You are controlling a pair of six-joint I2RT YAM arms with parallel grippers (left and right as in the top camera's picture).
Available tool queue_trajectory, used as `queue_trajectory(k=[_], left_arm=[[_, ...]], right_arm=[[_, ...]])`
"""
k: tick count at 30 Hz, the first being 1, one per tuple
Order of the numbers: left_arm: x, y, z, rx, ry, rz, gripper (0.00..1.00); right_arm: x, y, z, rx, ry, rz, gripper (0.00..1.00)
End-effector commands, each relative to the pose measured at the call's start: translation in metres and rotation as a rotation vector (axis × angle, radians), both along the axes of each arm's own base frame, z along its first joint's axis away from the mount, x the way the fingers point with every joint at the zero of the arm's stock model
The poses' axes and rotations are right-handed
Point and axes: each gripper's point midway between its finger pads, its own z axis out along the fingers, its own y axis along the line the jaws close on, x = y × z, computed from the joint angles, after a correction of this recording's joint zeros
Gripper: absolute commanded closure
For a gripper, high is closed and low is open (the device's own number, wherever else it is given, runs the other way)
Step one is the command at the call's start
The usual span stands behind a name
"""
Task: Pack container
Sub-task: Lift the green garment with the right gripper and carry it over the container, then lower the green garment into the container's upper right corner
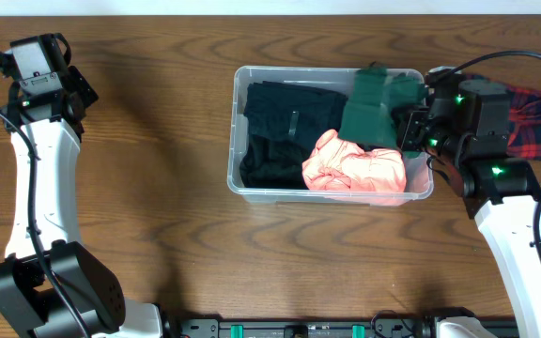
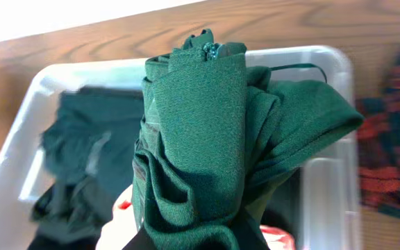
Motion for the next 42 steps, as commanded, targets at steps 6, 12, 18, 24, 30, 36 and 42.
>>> queue_trajectory(k=[6,12,18,24,30,36,42], left_arm=[[-0.002,0.003,0.006,0.013,-0.007,0.011,0.02],[-0.002,0.003,0.006,0.013,-0.007,0.011,0.02],[-0.002,0.003,0.006,0.013,-0.007,0.011,0.02],[-0.002,0.003,0.006,0.013,-0.007,0.011,0.02],[-0.002,0.003,0.006,0.013,-0.007,0.011,0.02],[-0.002,0.003,0.006,0.013,-0.007,0.011,0.02],[-0.002,0.003,0.006,0.013,-0.007,0.01,0.02]], right_arm=[[0.019,-0.025,0.009,0.002,-0.034,-0.205,0.99],[0.034,-0.024,-0.001,0.077,-0.013,-0.267,0.99],[0.047,-0.028,-0.015,0.17,0.019,-0.384,0.99],[0.05,-0.041,-0.029,0.243,0.06,-0.549,0.99],[0.054,-0.042,-0.037,0.247,0.057,-0.633,0.99],[0.059,-0.025,-0.04,0.223,0.035,-0.628,0.99],[0.057,-0.008,-0.057,0.189,0.072,-0.599,0.99]])
